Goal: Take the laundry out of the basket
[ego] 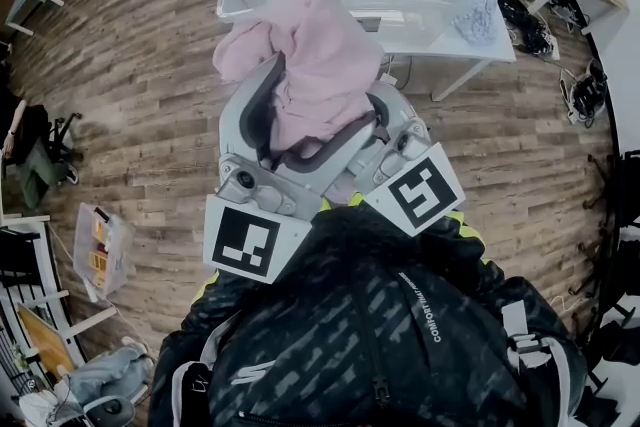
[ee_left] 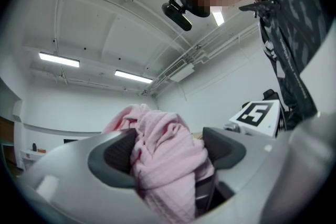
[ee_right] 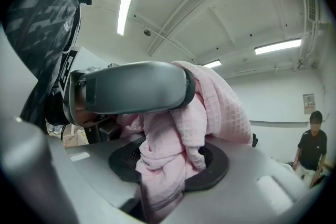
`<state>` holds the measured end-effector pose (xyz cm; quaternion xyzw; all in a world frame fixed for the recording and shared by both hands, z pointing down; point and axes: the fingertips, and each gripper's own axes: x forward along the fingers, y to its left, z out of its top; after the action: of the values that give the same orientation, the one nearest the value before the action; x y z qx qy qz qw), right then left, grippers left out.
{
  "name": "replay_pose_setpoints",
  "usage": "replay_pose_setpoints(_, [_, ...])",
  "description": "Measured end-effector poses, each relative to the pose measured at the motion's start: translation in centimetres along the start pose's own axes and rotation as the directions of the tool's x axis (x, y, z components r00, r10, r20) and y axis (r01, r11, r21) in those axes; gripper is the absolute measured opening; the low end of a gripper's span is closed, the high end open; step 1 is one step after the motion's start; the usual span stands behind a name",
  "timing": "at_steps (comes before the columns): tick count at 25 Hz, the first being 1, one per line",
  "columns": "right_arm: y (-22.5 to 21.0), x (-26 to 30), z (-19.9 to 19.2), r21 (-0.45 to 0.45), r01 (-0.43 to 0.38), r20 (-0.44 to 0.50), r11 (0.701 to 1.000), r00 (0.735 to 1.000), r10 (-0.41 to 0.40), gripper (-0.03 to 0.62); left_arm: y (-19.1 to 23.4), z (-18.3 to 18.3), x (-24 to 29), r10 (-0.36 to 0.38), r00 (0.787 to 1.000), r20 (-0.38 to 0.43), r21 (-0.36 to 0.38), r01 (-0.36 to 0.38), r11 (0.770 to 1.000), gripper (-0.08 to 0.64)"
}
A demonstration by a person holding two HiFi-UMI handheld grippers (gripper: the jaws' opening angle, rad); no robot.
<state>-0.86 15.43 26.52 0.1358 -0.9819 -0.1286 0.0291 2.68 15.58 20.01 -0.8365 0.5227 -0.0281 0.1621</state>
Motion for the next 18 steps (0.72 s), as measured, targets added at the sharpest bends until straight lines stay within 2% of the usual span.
replay_pose_setpoints(18, [-2.2,1.4,0.0,-0.014,-0.005,0.011,1.000,1.000,0.005,0.147,1.7,-0.3,1.8,0.016,1.000,0.007,0.013,-0.016,1.000,0.387])
